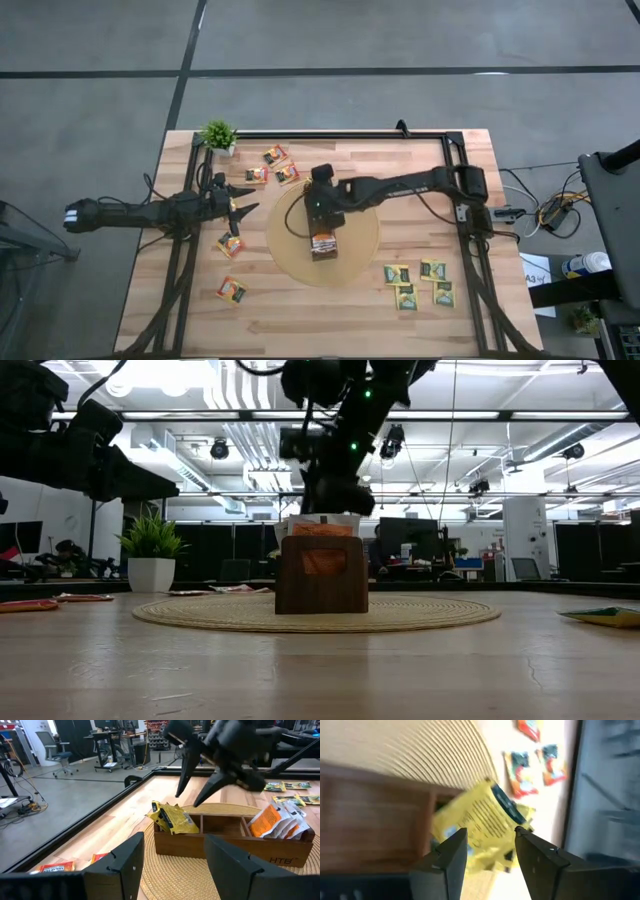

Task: Pick & Place Tea
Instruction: Put the yellow tea bag into the top section of the wooden organizer

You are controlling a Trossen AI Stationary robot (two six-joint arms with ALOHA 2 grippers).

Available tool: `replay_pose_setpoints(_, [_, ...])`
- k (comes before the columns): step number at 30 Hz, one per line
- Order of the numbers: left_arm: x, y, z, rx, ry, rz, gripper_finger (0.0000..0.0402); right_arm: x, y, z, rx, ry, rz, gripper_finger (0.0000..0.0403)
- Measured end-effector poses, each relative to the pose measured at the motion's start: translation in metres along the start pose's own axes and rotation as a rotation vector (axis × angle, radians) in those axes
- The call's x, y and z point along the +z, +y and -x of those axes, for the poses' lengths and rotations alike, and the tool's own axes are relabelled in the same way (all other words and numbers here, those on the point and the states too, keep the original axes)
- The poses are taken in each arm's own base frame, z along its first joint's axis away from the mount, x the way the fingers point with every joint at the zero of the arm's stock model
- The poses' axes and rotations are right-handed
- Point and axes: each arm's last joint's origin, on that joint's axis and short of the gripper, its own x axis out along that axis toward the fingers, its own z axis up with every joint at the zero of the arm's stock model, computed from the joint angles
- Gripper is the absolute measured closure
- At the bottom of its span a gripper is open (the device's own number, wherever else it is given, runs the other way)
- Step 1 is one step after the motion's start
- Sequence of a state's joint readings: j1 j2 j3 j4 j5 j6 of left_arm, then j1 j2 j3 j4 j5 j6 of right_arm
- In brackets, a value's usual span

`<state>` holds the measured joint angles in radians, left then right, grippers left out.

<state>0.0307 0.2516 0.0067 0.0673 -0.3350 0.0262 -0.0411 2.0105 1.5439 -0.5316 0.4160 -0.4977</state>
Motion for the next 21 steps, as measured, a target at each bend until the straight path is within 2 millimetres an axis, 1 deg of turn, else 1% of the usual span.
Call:
replay_pose_setpoints(4, [0.000, 0.000, 0.000, 0.000, 0.000, 0.000, 0.0199, -0.008, -0.023, 0.002, 0.187, -0.078, -0.152, 0.0241])
replay_pose_setpoints(7, [0.000, 0.000, 0.000, -0.001, -0.001, 0.000, 0.0199, -0.021, -0.041, -0.006, 0.322, -0.115, -0.275, 0.0239])
replay_pose_setpoints(9, [0.000, 0.000, 0.000, -0.001, 0.000, 0.000, 0.0199, -0.031, -0.053, -0.011, 0.380, -0.131, -0.327, 0.0237])
replay_pose_setpoints(14, [0.000, 0.000, 0.000, -0.001, -0.001, 0.000, 0.0199, -0.046, -0.073, -0.020, 0.395, -0.146, -0.401, 0.0234])
replay_pose_setpoints(17, [0.000, 0.000, 0.000, -0.001, -0.001, 0.000, 0.0199, -0.048, -0.079, -0.021, 0.397, -0.173, -0.424, 0.0234])
replay_pose_setpoints(21, [0.000, 0.000, 0.000, -0.001, -0.001, 0.000, 0.0199, -0.046, -0.081, -0.021, 0.397, -0.207, -0.435, 0.0234])
